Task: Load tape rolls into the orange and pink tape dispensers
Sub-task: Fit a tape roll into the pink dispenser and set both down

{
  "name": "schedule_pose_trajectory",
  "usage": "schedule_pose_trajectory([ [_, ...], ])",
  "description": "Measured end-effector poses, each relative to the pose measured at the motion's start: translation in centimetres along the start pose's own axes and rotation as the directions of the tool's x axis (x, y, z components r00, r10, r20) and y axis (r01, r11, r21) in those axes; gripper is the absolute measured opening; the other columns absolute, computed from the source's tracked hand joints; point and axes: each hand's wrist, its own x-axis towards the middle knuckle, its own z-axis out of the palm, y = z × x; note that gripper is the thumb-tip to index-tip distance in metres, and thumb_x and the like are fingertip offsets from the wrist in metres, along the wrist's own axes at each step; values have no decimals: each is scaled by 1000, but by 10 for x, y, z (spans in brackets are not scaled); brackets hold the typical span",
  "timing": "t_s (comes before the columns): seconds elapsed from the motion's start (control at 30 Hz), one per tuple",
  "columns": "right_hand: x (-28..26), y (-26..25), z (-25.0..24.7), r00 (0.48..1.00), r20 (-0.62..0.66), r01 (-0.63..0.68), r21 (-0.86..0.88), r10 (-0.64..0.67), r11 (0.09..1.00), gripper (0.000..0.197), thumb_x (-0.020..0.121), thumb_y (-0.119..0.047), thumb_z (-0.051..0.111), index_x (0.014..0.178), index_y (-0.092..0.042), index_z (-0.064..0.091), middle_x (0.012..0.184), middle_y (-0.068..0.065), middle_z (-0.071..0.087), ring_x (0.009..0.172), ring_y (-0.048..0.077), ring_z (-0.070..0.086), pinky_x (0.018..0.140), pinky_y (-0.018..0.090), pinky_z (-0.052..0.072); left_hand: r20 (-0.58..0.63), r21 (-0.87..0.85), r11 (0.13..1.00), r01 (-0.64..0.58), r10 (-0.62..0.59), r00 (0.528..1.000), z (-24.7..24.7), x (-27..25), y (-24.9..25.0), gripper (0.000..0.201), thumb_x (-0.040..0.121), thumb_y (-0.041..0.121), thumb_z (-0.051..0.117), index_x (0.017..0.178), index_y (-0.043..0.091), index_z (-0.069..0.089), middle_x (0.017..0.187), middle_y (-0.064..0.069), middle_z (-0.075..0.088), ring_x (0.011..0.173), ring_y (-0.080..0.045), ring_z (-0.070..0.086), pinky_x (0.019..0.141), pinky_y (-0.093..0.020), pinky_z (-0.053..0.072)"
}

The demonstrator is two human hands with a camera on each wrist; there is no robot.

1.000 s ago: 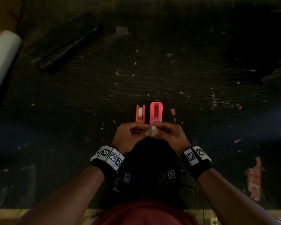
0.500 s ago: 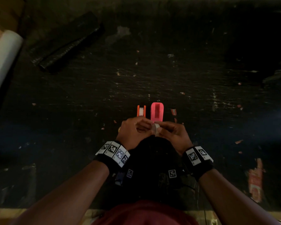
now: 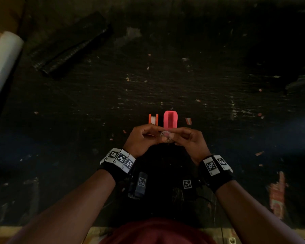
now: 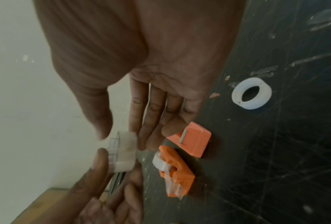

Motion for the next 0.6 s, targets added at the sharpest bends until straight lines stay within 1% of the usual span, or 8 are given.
schedule_pose_trajectory([
  [0.1, 1, -4, 1, 1000, -4, 4, -9, -4, 1000, 24, 82, -21, 81, 105, -13, 76, 102, 5, 78, 99, 20, 73, 89, 41, 57, 33, -26, 1000, 16, -15, 999, 0, 2, -1, 31, 85, 9, 80, 115, 13, 76, 110, 1, 80, 105, -7, 74, 91, -24, 58],
  [0.17, 3, -3, 1, 1000, -30, -8, -8, 8, 1000, 25, 80, -19, 82, 103, -12, 77, 100, 6, 78, 98, 21, 74, 91, 44, 58, 38, -42, 998, 37, -35, 999, 0, 3, 0, 29, 87, 9, 78, 115, 15, 76, 112, 3, 79, 106, -6, 73, 91, -27, 59],
  [0.3, 3, 2, 3, 998, -63, 6, -70, -11, 998, 24, 79, -20, 83, 102, -15, 78, 99, 1, 79, 96, 16, 74, 90, 43, 58, 29, -9, 1000, 18, -18, 999, 1, 4, 1, 27, 86, 7, 78, 106, 25, 76, 105, 9, 79, 103, -3, 74, 92, -25, 56],
  [0.4, 3, 3, 4, 995, -94, 26, -97, -35, 995, 21, 80, -16, 83, 100, -17, 78, 95, -1, 79, 91, 14, 75, 86, 38, 59, 22, 30, 999, 13, -13, 1000, 4, 6, 0, 27, 85, 12, 80, 109, 25, 77, 109, 7, 79, 106, -4, 73, 98, -30, 56],
  [0.47, 7, 1, 3, 985, -165, 24, -165, -51, 986, 20, 78, -18, 84, 97, -21, 78, 91, -3, 79, 87, 9, 74, 82, 32, 59, -11, 135, 991, -16, 18, 1000, 6, 10, 3, 35, 86, 20, 81, 119, 24, 74, 115, 8, 77, 108, -2, 71, 100, -31, 56],
  [0.5, 11, -1, 2, 973, -219, 28, -222, -78, 975, 19, 77, -19, 84, 95, -23, 77, 88, -5, 78, 84, 5, 73, 79, 29, 59, -30, 249, 967, -57, 67, 997, 6, 14, 5, 40, 86, 22, 81, 124, 24, 71, 120, 8, 74, 111, -3, 69, 101, -30, 55],
  [0.53, 15, -3, 1, 953, -278, 31, -290, -115, 957, 19, 77, -20, 85, 93, -25, 76, 85, -6, 76, 80, 1, 71, 76, 25, 59, -37, 399, 910, -114, 140, 989, 6, 18, 7, 45, 85, 26, 81, 128, 24, 68, 125, 6, 69, 115, -6, 65, 103, -30, 52],
  [0.6, 26, -9, 0, 908, -378, 13, -405, -180, 914, 19, 76, -22, 85, 90, -27, 72, 79, -11, 72, 72, -2, 68, 68, 19, 56, -3, 659, 726, -197, 265, 964, 5, 29, 11, 58, 81, 37, 79, 135, 27, 61, 132, 2, 60, 122, -15, 56, 104, -32, 46],
])
